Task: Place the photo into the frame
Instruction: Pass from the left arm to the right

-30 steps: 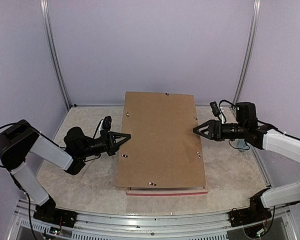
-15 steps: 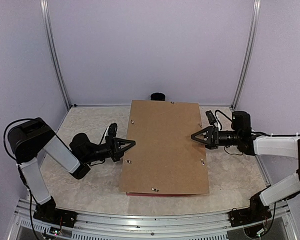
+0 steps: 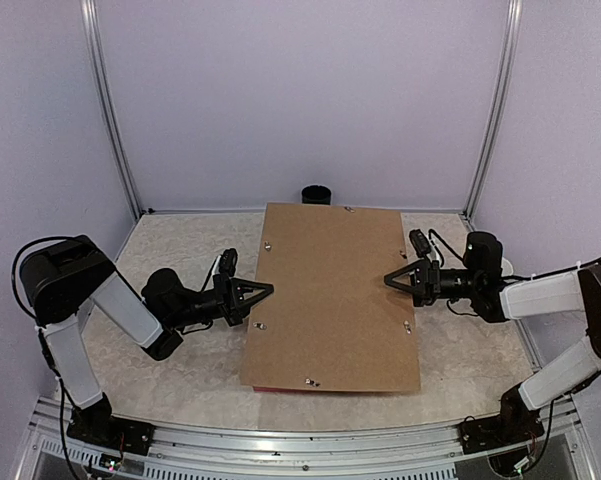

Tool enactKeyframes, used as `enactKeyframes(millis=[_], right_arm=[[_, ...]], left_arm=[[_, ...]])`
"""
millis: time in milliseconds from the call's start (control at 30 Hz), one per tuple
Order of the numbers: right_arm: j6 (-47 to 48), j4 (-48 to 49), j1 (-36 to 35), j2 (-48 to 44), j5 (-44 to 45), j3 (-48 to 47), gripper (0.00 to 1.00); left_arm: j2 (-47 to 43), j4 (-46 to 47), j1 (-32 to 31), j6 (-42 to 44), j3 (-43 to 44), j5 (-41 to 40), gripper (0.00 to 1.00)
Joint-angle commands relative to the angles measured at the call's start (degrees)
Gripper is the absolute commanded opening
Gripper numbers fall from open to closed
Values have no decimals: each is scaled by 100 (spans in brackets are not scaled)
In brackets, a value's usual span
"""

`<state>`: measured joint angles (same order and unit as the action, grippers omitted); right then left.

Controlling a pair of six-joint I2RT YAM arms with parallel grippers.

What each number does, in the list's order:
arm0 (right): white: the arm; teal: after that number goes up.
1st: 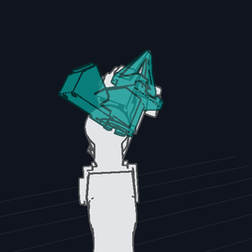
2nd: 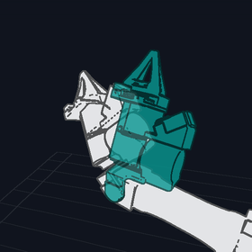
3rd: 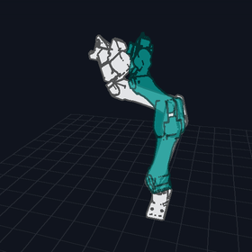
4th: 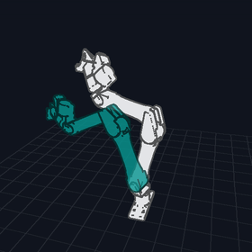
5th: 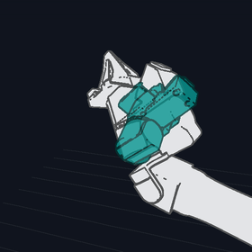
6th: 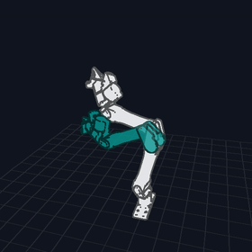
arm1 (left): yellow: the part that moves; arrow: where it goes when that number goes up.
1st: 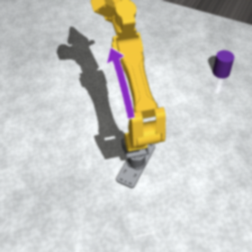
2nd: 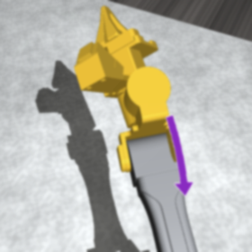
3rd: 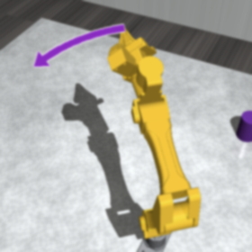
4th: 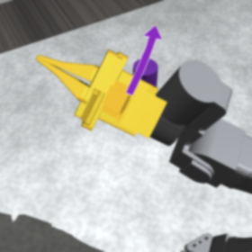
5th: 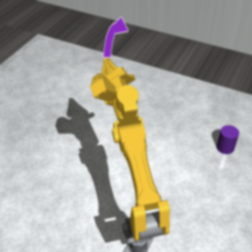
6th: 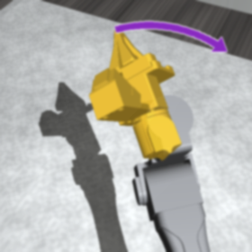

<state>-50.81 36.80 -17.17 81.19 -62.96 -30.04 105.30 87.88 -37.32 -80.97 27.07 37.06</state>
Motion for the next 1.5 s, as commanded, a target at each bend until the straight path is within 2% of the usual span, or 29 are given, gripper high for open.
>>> enactKeyframes(millis=[0, 67, 200, 433, 567, 700, 933, 1267, 1467], right_arm=[[-500, 855, 47, 150, -304, 106, 67], [-629, 1016, 47, 192, -354, 129, 64], [-759, 1132, 48, 270, -388, 148, 51], [-970, 1408, 47, 425, -418, 230, 44], [-1194, 1733, 47, 525, -437, 298, 33], [-1403, 2057, 47, 582, -467, 341, 29], [-1422, 2062, 46, 565, -387, 332, 25], [-1581, 2207, 47, 633, -381, 315, 5], [-1666, 2290, 47, 651, -440, 316, 0]], left_arm=[[29, 787, -30, 27, 106, -95, 0], [41, 792, -34, 20, 117, -110, 0], [52, 792, -38, 31, 118, -113, 0], [-8, 754, -38, 96, 72, -143, 0], [-35, 731, -41, 120, 73, -159, 0], [-60, 726, -41, 124, 76, -176, 0], [-84, 722, -47, 138, 48, -195, 0], [-127, 698, -38, 152, 18, -204, 0], [-140, 657, -21, 152, 4, -186, 0]])
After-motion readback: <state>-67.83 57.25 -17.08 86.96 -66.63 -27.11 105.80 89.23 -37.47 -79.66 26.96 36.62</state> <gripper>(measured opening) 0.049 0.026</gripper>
